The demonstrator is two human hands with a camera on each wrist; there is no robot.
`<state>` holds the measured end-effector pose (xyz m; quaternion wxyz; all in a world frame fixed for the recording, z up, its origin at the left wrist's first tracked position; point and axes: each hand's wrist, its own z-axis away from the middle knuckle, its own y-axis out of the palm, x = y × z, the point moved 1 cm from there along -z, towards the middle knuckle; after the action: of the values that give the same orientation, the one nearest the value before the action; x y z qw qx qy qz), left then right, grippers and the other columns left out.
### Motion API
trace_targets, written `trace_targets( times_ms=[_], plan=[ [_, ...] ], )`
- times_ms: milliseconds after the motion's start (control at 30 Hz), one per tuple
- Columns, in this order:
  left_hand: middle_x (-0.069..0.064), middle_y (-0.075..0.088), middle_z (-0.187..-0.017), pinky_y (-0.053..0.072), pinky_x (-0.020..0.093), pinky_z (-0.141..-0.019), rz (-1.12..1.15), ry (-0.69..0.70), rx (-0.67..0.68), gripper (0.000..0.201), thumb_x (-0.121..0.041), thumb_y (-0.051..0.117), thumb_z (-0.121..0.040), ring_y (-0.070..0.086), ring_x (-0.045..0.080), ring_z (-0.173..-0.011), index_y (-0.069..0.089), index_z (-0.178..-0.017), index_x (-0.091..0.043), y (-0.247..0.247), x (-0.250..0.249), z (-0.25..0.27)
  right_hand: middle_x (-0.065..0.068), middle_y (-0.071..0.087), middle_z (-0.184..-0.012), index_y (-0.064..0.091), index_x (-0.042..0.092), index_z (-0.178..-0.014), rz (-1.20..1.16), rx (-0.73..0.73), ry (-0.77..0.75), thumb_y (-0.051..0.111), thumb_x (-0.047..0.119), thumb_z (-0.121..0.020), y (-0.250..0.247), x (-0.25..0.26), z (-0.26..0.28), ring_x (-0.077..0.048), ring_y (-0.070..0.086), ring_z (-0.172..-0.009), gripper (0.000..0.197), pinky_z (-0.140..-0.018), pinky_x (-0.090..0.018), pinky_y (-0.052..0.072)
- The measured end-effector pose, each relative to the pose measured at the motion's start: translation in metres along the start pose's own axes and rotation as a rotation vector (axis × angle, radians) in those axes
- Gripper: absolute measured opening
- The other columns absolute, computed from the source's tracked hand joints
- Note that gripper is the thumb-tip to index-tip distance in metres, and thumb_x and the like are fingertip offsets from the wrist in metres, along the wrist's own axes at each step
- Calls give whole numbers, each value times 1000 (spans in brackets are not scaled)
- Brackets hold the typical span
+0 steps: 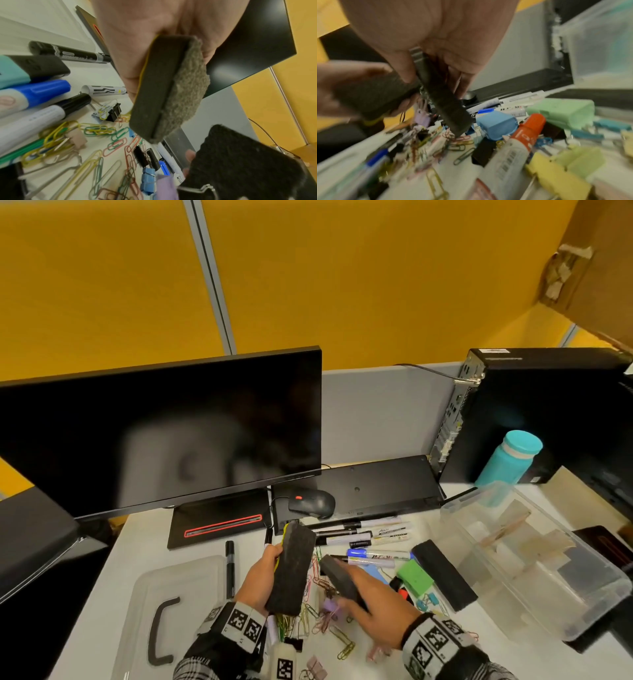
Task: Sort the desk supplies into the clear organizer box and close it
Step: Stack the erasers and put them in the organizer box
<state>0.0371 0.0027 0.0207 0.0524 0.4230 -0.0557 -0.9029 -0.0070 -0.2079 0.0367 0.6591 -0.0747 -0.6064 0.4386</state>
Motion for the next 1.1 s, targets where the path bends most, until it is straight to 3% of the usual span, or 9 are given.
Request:
trace_targets(
  times_ms=[233,367,467,567,700,867,967,1033,1100],
  plan=[
    [23,66,-102,48,40,-89,-163,48,-45,46,-40,35,-99,63,30,-91,62,-108,-3,12,8,4,3,61,-112,40,33,-119,-535,-116,83,52,25,-94,-17,-2,-5,-12,67,-96,29,-83,-30,56],
    [-8,52,-106,40,3,-71,-297,195,14,15,-25,31,-103,51,0,-88,45,-110,-27,29,2,15,-2,65,-116,51,25,-121,-681,-167,31,54,16,-93,-17,5,-13,-14,65,-103,30,-91,-34,53],
    [-5,59,-109,47,24,-87,-247,235,112,30,-49,39,-94,57,10,-96,58,-102,-26,39,-3,22,-4,63,-121,49,21,-127,-774,-202,23,52,10,-93,-12,11,-20,-16,65,-104,36,-88,-31,54],
    [15,67,-112,49,50,-96,-198,211,181,67,-71,55,-72,65,31,-102,58,-119,-24,38,1,19,-3,61,-122,49,21,-127,-778,-235,37,54,12,-93,-7,12,-28,-16,67,-99,36,-84,-32,56],
    [11,67,-116,47,49,-100,-185,211,205,63,-63,56,-78,66,26,-106,48,-128,-25,38,0,22,-4,63,-90,55,20,-114,-746,-338,119,59,16,-90,-1,10,-36,-21,69,-87,24,-82,-37,57],
    [12,65,-115,51,49,-95,-183,222,181,59,-58,57,-79,67,28,-103,44,-131,-33,35,1,19,5,55,-72,53,19,-99,-542,-374,100,60,22,-90,3,9,-34,1,53,-58,11,-61,-16,45],
    [12,66,-112,54,48,-91,-138,230,93,53,-60,51,-81,68,28,-99,48,-126,-33,33,0,14,7,59,-108,51,23,-118,-411,-339,43,52,30,-94,8,18,-29,5,57,-90,25,-78,-14,49],
    [12,66,-113,53,48,-91,-85,236,11,56,-68,47,-80,67,27,-100,51,-123,-33,32,-1,11,15,38,-142,37,29,-138,-187,-318,-68,42,41,-96,15,24,-25,3,38,-127,44,-107,-21,36],
    [11,66,-114,53,46,-91,-76,241,-26,72,-79,47,-70,67,26,-101,52,-124,-32,32,-1,8,22,9,-152,16,29,-149,28,-211,-133,29,48,-97,22,29,-21,5,13,-139,57,-114,-19,16]
  ],
)
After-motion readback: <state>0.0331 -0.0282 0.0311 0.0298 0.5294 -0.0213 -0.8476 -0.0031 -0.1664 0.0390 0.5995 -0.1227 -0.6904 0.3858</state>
